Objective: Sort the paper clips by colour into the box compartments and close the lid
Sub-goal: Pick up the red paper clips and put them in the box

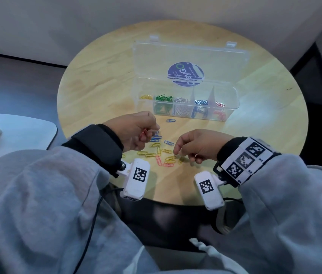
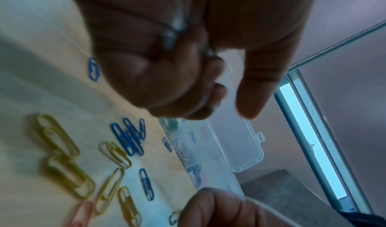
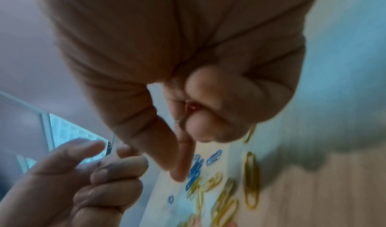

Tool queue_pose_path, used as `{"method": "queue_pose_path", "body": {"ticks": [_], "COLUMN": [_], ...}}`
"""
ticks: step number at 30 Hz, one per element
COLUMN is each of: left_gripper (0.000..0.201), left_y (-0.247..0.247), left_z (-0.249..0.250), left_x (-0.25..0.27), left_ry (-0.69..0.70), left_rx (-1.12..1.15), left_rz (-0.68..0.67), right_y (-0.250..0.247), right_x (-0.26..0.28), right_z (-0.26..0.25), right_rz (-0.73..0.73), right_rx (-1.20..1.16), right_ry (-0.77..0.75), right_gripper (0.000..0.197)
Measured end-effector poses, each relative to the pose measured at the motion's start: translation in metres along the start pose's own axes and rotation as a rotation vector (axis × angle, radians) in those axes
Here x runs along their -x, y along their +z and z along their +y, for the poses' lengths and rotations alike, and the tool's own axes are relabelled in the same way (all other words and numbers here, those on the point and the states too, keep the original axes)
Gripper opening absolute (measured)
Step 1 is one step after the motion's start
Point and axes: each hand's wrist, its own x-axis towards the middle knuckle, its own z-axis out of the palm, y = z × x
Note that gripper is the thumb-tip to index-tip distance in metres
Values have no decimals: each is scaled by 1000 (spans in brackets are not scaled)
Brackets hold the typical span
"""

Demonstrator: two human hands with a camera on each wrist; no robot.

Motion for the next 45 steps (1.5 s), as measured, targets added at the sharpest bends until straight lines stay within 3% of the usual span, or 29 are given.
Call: {"method": "queue_pose_path", "body": {"ticks": [4, 10, 12, 16, 19, 21, 25, 29, 33, 39, 45], "left_gripper": [27, 25, 27, 20, 4, 8, 11, 28, 21, 15, 12], "left_y": [7, 12, 12, 16, 21, 24, 24, 24, 23, 24, 26], "left_z": [-3, -8, -9, -11, -13, -14, -17, -21, -24, -24, -24], "left_x": [-5, -11, -10, -7, -5, -7, -15, -24, -28, -26, -27], "left_ry": [-117, -157, -151, -93, -21, 3, 17, 68, 100, 160, 206], "left_rx": [-242, -213, -296, -717, -1095, -1251, -1320, -1346, -1320, -1292, -1323], "left_rz": [60, 78, 40, -63, 2, 28, 6, -1, -5, -4, -5], "right_y": [9, 23, 25, 26, 26, 24, 24, 27, 24, -5, -32], "right_x": [1, -4, -8, -13, -15, -16, -15, -16, -15, -1, 1], "right_z": [-5, -9, -9, -8, -7, -5, -4, -8, -8, -12, -1], "right_rz": [-1, 17, 28, 39, 54, 54, 52, 46, 30, 104, 154], "right_rx": [267, 555, 614, 684, 714, 713, 689, 720, 742, 518, -276], "right_ry": [-65, -130, -134, -135, -149, -151, -169, -176, -108, -71, -28], "right_gripper": [13, 21, 24, 18, 12, 12, 14, 14, 13, 10, 24]}}
